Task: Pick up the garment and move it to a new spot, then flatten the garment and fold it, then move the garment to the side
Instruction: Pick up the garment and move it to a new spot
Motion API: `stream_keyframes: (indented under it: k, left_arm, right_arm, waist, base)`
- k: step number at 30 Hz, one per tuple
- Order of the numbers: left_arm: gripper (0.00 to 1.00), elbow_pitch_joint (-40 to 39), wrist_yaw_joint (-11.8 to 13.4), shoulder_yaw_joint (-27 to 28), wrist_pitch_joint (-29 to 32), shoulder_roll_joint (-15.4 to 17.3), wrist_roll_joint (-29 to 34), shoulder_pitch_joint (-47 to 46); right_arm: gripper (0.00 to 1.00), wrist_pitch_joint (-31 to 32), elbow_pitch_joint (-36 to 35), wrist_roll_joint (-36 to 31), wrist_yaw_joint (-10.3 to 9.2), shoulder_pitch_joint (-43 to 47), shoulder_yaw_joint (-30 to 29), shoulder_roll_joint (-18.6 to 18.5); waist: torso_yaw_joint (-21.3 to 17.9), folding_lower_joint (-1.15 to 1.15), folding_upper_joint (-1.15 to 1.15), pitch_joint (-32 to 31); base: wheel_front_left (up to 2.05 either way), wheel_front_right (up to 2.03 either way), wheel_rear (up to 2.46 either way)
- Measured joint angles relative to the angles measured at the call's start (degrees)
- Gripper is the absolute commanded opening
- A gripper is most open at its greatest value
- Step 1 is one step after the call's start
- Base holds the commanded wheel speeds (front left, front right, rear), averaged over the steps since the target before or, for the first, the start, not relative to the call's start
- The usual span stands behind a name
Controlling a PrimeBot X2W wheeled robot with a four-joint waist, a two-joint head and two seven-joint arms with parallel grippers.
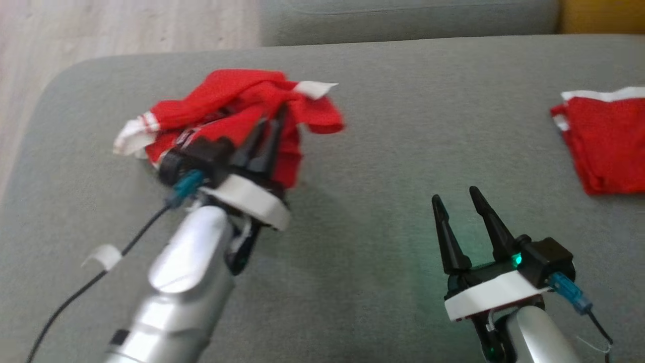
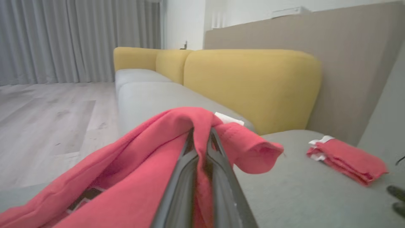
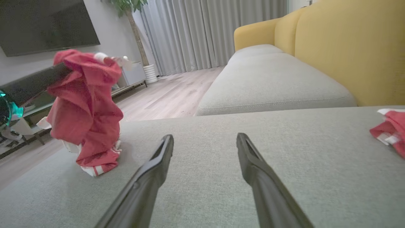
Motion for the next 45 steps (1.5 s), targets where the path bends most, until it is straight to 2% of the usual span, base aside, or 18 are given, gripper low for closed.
stream_keyframes:
  k: [4, 7, 9, 10, 11, 12, 17, 22, 27, 30, 32, 34, 38, 42, 45]
  left_arm:
    - [0.00, -4.38, 0.81, -3.05, 1.72, -1.93, -0.65, 0.02]
    - [0.00, -6.37, 3.15, -6.17, 1.67, -2.11, -0.54, -0.08]
    - [0.00, -7.64, 4.88, -8.93, 1.24, -2.00, -2.61, -0.09]
    - [0.04, -8.23, 5.92, -10.69, 1.24, -1.98, -3.86, -0.19]
    - [0.67, -8.47, 6.68, -12.84, 1.26, -2.02, -4.74, -0.40]
    - [1.00, -8.47, 7.34, -14.85, 1.37, -2.04, -5.30, -0.58]
    - [1.00, -7.34, 9.37, -22.57, 1.94, -2.09, -8.22, -2.11]
    - [1.00, -3.77, 10.66, -23.98, 0.34, -2.03, -9.64, -3.35]
    - [1.00, -1.00, 11.66, -21.93, -1.48, -0.87, -8.54, -4.41]
    - [1.00, -1.02, 12.02, -21.59, -1.87, 2.93, -5.33, -4.39]
    - [1.00, -1.90, 12.62, -19.45, -1.98, 5.38, -4.76, -3.46]
    - [1.00, -2.99, 13.05, -18.11, -2.02, 6.65, -4.39, -2.56]
    - [1.00, -7.75, 14.16, -14.00, -2.02, 10.53, -3.23, 3.94]
    - [1.00, -13.22, 15.66, -10.59, -2.02, 13.81, -1.56, 14.68]
    - [1.00, -17.13, 17.23, -8.13, -2.02, 14.29, -1.40, 20.31]
  right_arm:
    - [1.00, 0.00, -0.27, 0.83, 0.00, -0.08, 1.02, -0.01]
    - [1.00, 0.00, -0.41, 1.48, 0.00, -0.38, 2.30, 0.00]
    - [1.00, 0.00, -0.40, 1.89, 0.00, -0.45, 3.45, -0.01]
    - [1.00, 0.00, -0.41, 1.89, 0.00, -0.46, 4.16, -0.01]
    - [1.00, 0.00, -0.43, 1.90, 0.00, -0.50, 4.70, 0.00]
    - [1.00, 0.00, -0.49, 1.97, 0.00, -0.60, 5.15, 0.00]
    - [1.00, 0.00, -0.80, 2.85, 0.00, -1.33, 4.93, -0.01]
    - [1.00, 0.00, -1.27, 2.87, 0.00, -1.57, 3.55, -0.02]
    - [1.00, 0.00, -1.34, 1.97, 0.00, -1.49, 2.07, -0.01]
    - [1.00, 0.00, -1.38, 1.36, 0.00, -1.44, 0.82, -0.02]
    - [1.00, 0.00, -1.40, 1.54, 0.00, -1.37, -0.10, -0.02]
    - [1.00, 0.00, -1.40, 1.27, 0.00, -1.35, -0.31, -0.02]
    - [1.00, 0.00, -1.38, 0.73, 0.00, -1.03, -2.25, -0.01]
    - [1.00, 0.00, -1.36, 0.24, 0.00, 1.68, -4.00, 0.00]
    - [1.00, 0.00, -1.37, 0.24, 0.00, 2.97, -4.28, 0.01]
  waist:
    - [-3.31, 0.00, 0.00, 0.06]
    - [-6.20, 0.00, 0.00, 0.63]
    - [-8.26, 0.01, 0.00, 1.10]
    - [-9.32, 0.01, 0.00, 1.34]
    - [-10.40, 0.01, 0.00, 1.61]
    - [-11.43, 0.01, 0.00, 1.89]
    - [-15.50, 0.01, 0.00, 3.51]
    - [-15.40, 0.02, 0.00, 4.40]
    - [-11.85, 0.01, 0.00, 3.29]
    - [-8.97, 0.01, 0.00, 2.24]
    - [-6.91, 0.01, 0.00, 1.43]
    - [-5.86, 0.01, 0.00, 1.00]
    - [-1.84, 0.01, 0.00, -0.91]
    - [2.23, 0.00, 0.00, -3.48]
    - [3.65, 0.00, 0.00, -5.28]
  base:
    - [0.00, 0.00, 0.00]
    - [0.00, 0.00, 0.00]
    - [0.00, 0.00, 0.00]
    - [0.00, 0.00, 0.00]
    - [0.00, 0.00, 0.00]
    - [0.00, 0.00, 0.00]
    - [0.00, 0.00, 0.00]
    - [0.00, 0.00, 0.00]
    - [0.00, 0.00, 0.00]
    - [0.00, 0.00, 0.00]
    - [0.00, 0.00, 0.00]
    - [0.00, 0.00, 0.00]
    - [0.00, 0.00, 0.00]
    - [0.00, 0.00, 0.00]
    - [0.00, 0.00, 0.00]
